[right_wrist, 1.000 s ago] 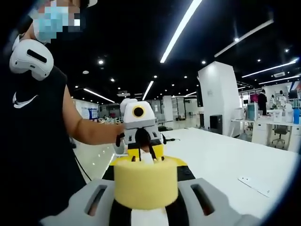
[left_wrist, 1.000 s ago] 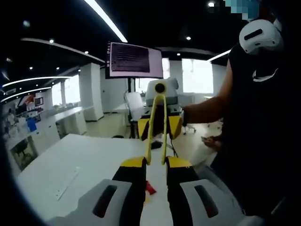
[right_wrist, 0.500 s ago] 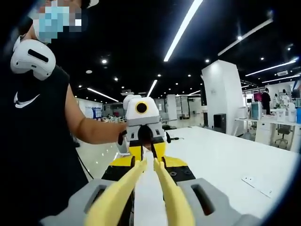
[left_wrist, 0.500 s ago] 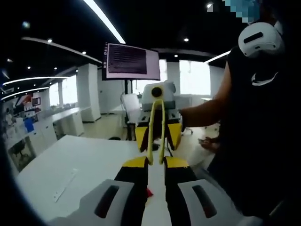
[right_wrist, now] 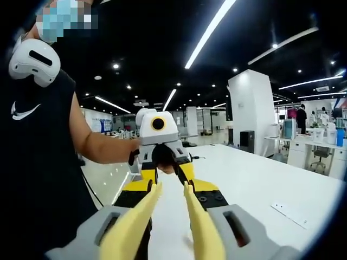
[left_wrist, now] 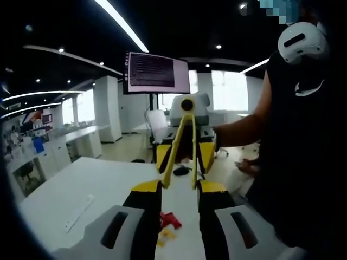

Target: Place the target food into the container with the food tongs after gripping and lifting it, then release it inside without dropping or visibly crushing the food.

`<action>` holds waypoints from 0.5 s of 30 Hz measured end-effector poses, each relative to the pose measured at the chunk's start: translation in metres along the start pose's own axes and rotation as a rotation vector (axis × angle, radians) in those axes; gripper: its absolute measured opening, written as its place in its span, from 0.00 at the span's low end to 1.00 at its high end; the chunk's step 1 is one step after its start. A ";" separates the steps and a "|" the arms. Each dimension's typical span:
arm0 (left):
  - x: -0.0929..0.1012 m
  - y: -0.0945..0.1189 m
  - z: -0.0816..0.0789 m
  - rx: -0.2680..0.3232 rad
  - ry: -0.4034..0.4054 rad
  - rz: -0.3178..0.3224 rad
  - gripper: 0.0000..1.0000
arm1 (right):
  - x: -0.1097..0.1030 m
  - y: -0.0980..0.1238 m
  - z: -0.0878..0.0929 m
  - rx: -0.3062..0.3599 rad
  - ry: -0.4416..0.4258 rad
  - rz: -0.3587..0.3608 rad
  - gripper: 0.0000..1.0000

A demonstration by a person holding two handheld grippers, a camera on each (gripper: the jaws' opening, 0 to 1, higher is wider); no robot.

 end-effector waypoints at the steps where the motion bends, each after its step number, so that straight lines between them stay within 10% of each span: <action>1: 0.000 0.000 0.001 -0.002 0.002 -0.001 0.24 | 0.000 0.000 -0.001 0.005 0.000 0.003 0.26; 15: -0.002 0.008 0.005 -0.005 0.006 -0.069 0.40 | 0.004 0.005 -0.001 0.005 -0.017 0.025 0.25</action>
Point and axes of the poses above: the point that each gripper's makers call its tool centre point, and the gripper's own axes: y roughly backward along the fingers, x roughly to its right, z roughly out of its underside, the point moved 4 cm from there along y, roughly backward along the fingers, and after that the axes turned 14 degrees about -y, right-handed, at the moved point
